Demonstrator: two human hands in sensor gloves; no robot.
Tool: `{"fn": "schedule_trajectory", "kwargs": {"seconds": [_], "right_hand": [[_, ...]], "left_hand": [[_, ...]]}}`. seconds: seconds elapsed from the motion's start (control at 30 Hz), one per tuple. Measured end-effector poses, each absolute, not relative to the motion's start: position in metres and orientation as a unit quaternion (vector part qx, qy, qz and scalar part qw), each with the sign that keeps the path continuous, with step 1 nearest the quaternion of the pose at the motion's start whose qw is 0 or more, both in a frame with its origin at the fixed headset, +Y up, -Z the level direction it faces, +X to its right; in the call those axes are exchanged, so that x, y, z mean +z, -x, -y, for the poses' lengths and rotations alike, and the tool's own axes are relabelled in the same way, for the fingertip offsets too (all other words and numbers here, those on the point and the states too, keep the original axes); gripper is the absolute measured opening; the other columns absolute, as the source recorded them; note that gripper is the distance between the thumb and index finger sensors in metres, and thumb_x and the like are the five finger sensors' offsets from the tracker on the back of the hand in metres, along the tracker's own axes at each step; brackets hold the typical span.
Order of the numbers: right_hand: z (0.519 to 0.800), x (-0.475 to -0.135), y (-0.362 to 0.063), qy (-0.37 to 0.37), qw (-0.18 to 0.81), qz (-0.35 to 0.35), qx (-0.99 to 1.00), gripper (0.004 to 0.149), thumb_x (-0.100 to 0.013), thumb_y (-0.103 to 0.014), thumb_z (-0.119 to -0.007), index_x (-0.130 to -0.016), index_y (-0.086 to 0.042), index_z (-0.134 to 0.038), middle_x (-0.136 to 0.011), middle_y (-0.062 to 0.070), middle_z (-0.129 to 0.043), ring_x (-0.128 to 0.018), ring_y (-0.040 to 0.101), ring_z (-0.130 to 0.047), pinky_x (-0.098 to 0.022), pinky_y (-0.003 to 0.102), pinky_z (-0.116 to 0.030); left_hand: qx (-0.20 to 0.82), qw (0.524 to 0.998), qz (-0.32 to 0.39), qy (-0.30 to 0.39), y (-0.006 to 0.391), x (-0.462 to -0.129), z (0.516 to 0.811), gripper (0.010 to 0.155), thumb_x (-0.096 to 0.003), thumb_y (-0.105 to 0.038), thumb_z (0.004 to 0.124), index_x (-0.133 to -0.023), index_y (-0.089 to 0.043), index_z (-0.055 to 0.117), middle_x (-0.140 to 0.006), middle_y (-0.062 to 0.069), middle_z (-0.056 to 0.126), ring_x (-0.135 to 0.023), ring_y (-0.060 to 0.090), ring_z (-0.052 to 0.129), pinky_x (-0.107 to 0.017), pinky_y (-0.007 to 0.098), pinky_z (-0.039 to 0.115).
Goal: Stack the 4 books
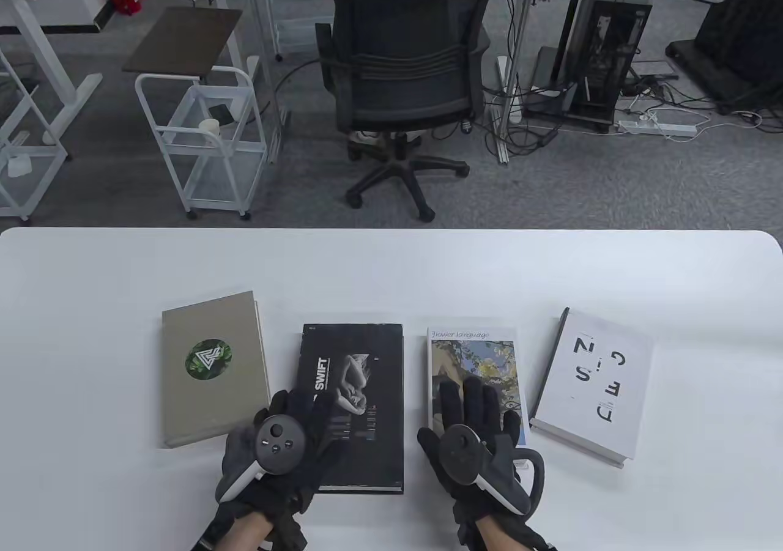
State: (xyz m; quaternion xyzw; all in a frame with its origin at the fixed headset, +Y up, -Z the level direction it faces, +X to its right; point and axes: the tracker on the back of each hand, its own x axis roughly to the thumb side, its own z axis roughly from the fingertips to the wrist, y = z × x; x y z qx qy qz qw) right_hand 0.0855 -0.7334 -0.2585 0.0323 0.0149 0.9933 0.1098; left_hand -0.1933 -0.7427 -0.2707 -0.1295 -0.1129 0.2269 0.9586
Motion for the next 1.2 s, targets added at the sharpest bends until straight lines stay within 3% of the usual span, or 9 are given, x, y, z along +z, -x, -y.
{"fn": "schedule_trajectory", "kwargs": {"seconds": [0.5,0.9,1.03,1.2], "right_hand": [[0.736,-0.259,-0.085,-0.038,0.116,-0.026,0.992,0.077,-0.063,-0.060,-0.057,-0.118,-0.021,-0.018,-0.120,0.022,-0.019,-0.109,0.050,-0.028,-0.076,0.074,-0.037],[0.734,-0.253,-0.078,-0.066,0.087,-0.006,0.994,0.073,-0.063,-0.059,-0.058,-0.118,-0.022,-0.027,-0.121,0.015,-0.019,-0.111,0.043,-0.023,-0.077,0.074,-0.036],[0.715,-0.252,-0.060,-0.084,0.083,0.020,0.993,0.069,-0.063,-0.059,-0.059,-0.116,-0.016,-0.046,-0.118,0.022,-0.043,-0.100,0.047,-0.054,-0.068,0.054,-0.062],[0.708,-0.258,-0.020,-0.109,0.039,-0.007,0.993,0.069,-0.064,-0.060,-0.058,-0.117,-0.018,-0.045,-0.116,0.020,-0.050,-0.096,0.045,-0.061,-0.063,0.047,-0.066]], "left_hand": [[0.246,0.954,0.101,0.135,0.204,-0.272,0.745,0.074,-0.0487,-0.062,0.053,-0.106,-0.045,0.011,-0.111,0.004,0.000,-0.105,0.034,0.001,-0.074,0.060,0.009],[0.265,0.953,0.095,0.110,0.215,-0.263,0.733,0.077,-0.0490,-0.061,0.054,-0.109,-0.032,0.016,-0.114,0.008,0.015,-0.106,0.038,0.016,-0.076,0.061,0.020],[0.269,0.952,0.088,0.118,0.221,-0.261,0.733,0.078,-0.0490,-0.061,0.055,-0.109,-0.031,0.015,-0.114,0.008,0.016,-0.107,0.039,0.017,-0.076,0.061,0.021],[0.268,0.951,0.081,0.131,0.222,-0.261,0.734,0.079,-0.0490,-0.060,0.060,-0.109,-0.029,0.018,-0.114,0.011,0.018,-0.106,0.039,0.018,-0.076,0.061,0.022]]}}
